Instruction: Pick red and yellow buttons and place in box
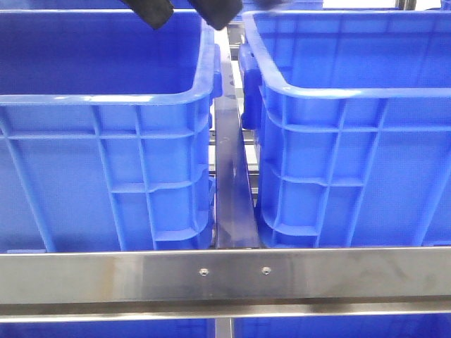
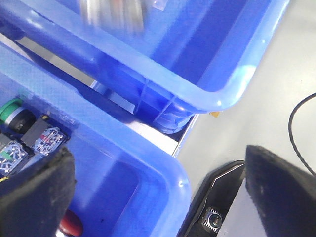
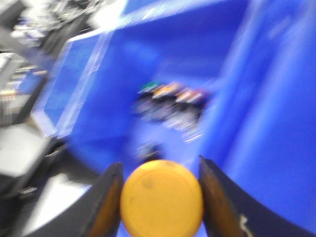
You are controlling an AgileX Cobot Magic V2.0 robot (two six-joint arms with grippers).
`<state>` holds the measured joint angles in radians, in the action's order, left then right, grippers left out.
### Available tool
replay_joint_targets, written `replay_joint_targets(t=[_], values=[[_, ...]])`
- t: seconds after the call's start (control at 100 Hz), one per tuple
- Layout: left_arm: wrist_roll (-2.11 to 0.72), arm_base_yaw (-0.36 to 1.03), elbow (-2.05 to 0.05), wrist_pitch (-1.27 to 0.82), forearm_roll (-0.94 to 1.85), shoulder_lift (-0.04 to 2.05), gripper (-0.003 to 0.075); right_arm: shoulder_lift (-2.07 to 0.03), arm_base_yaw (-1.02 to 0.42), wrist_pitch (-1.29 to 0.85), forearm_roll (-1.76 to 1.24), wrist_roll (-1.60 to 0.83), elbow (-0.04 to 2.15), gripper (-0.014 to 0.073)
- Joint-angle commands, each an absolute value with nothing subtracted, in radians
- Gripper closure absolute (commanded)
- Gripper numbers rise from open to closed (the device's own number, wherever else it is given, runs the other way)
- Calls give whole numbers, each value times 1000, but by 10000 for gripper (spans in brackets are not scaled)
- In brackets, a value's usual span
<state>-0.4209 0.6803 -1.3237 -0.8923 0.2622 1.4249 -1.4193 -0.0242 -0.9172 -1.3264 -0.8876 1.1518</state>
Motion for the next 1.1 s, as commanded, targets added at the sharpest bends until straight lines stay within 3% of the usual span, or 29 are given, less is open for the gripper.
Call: replay_joint_targets(t=[0.0,0.26,0.53,1.09], values=[[-411,688,-1353,-853,284,1389,96,-1390,38,-902,-1314,-939,1210,390],[-411,688,-1353,-855,284,1389,101,-1390,104,-602,-1105,-1100,1216,390],[-411,688,-1353,-855,282,1389,101,-1456,104,-263,-1094,-1165,1216,390],[-411,688,-1353,-852,282,1389,101,-1702,104,-56,-1098,-1165,1218,391]])
